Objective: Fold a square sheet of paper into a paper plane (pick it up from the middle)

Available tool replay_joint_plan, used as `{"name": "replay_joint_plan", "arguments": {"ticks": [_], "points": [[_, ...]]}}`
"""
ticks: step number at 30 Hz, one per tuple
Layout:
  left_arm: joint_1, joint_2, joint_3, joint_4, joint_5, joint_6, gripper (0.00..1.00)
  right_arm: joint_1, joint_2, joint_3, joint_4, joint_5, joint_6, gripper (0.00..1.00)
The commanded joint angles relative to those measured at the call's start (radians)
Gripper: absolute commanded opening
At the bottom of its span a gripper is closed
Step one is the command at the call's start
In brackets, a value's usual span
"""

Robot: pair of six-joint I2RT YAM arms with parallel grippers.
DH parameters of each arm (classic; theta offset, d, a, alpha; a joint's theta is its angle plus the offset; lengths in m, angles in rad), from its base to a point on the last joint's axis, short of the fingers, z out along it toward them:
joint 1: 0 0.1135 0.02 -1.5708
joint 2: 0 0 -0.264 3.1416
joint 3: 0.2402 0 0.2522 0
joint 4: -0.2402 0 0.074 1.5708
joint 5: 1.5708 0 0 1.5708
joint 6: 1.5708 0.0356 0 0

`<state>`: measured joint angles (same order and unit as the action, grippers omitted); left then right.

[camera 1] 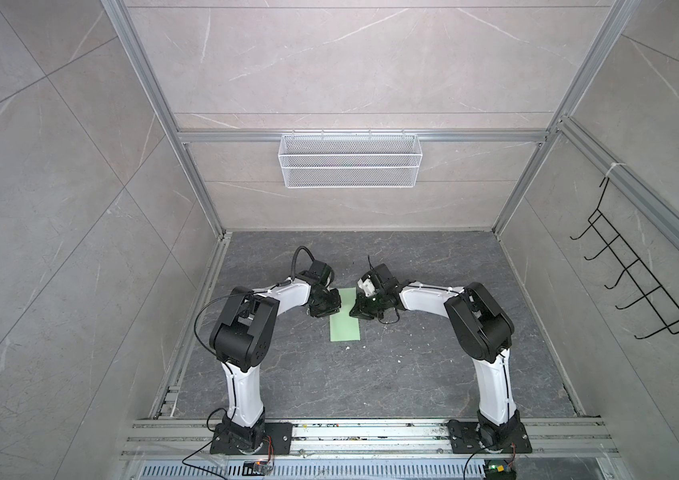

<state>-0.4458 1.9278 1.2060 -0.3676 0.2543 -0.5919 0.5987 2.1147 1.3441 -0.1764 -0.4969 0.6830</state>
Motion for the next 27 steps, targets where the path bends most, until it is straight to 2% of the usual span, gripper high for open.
{"name": "replay_joint_plan", "arguments": {"ticks": [1, 7, 10, 15, 27], "points": [[-0.004, 0.021, 0.013, -0.047, -0.052, -0.015, 0.16, -0.008, 0.05, -0.024, -0.044, 0.039, -0.014, 0.14], [-0.004, 0.042, 0.003, -0.061, -0.059, -0.025, 0.15, -0.047, -0.042, -0.115, 0.152, -0.043, 0.073, 0.16], [-0.004, 0.047, -0.005, -0.078, -0.072, -0.026, 0.15, -0.081, -0.12, -0.165, 0.23, -0.035, 0.107, 0.17], [-0.004, 0.057, -0.012, -0.085, -0.076, -0.038, 0.16, -0.096, -0.131, -0.14, 0.204, -0.006, 0.083, 0.16], [-0.004, 0.058, -0.001, -0.082, -0.066, -0.068, 0.18, -0.053, -0.023, -0.038, 0.183, -0.047, 0.077, 0.16]]}}
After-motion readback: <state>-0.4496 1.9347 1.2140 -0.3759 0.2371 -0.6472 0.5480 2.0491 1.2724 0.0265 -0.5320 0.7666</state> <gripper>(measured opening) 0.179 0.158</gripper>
